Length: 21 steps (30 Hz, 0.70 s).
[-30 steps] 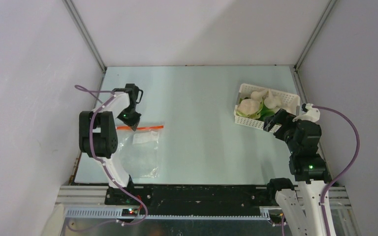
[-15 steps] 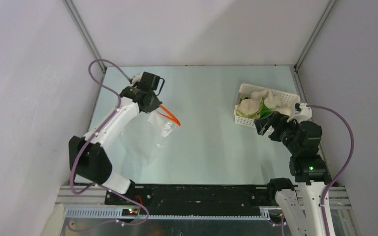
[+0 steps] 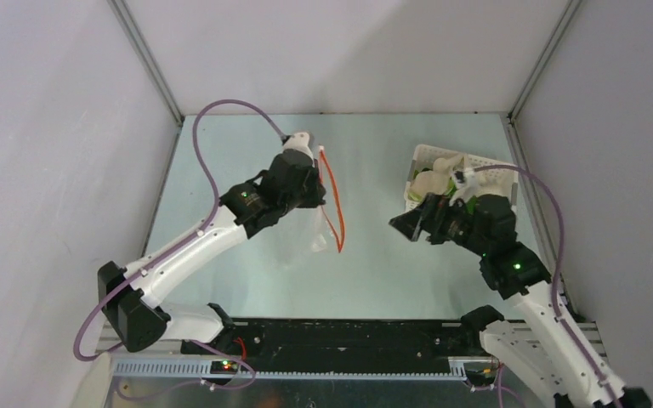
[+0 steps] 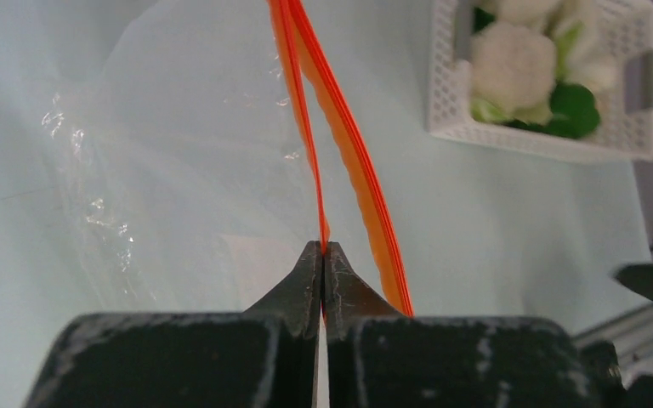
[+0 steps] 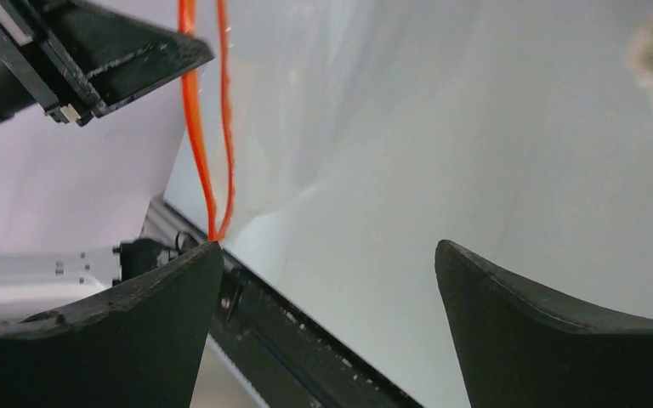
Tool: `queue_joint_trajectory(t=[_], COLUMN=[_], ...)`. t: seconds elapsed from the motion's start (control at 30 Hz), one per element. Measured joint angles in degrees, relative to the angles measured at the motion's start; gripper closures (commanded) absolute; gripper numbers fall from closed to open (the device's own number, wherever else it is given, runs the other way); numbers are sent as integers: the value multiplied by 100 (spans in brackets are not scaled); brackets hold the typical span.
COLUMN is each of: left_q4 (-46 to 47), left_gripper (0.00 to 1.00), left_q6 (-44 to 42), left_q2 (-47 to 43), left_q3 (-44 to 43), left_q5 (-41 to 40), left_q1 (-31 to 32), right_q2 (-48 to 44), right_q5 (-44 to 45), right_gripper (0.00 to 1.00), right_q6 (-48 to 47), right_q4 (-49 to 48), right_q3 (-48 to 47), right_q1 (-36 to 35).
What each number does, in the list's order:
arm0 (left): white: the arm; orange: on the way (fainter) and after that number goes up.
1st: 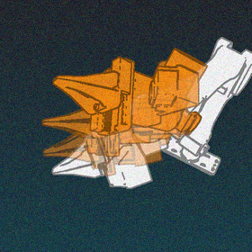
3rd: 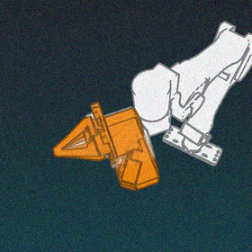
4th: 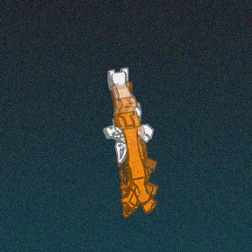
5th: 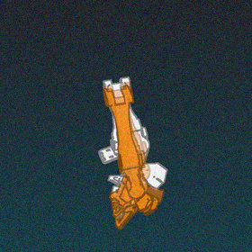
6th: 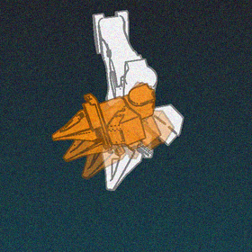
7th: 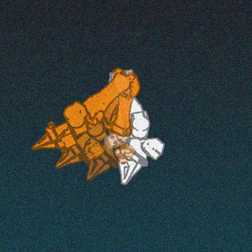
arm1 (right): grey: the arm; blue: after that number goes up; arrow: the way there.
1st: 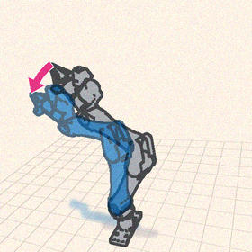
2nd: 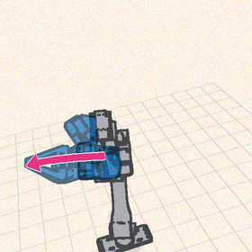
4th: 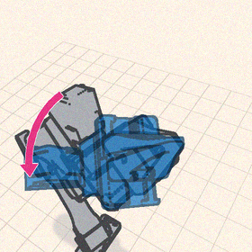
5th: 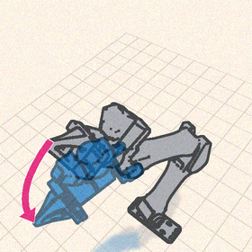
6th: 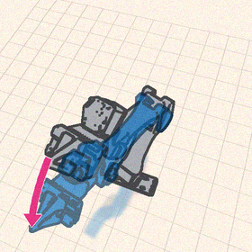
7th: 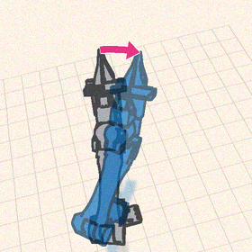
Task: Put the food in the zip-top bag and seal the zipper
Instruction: Open the zipper of the food storage bag at the center of the board.
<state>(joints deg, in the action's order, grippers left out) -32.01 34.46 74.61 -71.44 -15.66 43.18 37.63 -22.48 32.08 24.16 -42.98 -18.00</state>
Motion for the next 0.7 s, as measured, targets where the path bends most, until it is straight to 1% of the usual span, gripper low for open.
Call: queue_joint_trajectory(t=[0.07, 0.13, 0.2, 0.3, 0.4, 0.53, 0.67, 0.7], left_q4=[83, 133, 144, 131, 76, 37, 20, 22], left_gripper=[100, 100, 100, 100, 100, 100, 100, 100], left_q6=[-4, -2, -2, -4, -2, -2, -2, -2], left_q2=[9, 33, 90, 229, 361, 400, 400, 400], left_q3=[4, 4, 2, -4, -4, -7, -28, -28], left_q5=[63, 101, 98, 72, 28, -13, -17, -17], left_q1=[278, 474, 612, 831, 962, 1108, 1220, 1237], right_q2=[216, 474, 745, 1394, 1882, 2221, 2409, 2465], right_q5=[382, 734, 1069, 1698, 2218, 2691, 2970, 3008], right_gripper=[0, 0, 1, 4, 6, 8, 14, 17], right_q6=[105, 168, 203, 201, 179, 131, 111, 111], right_q4=[-192, -352, -435, -546, -562, -667, -800, -824], right_q3=[0, -2, -57, -273, -490, -706, -767, -774], right_q1=[-743, -1257, -1644, -2173, -2470, -2649, -2710, -2719])
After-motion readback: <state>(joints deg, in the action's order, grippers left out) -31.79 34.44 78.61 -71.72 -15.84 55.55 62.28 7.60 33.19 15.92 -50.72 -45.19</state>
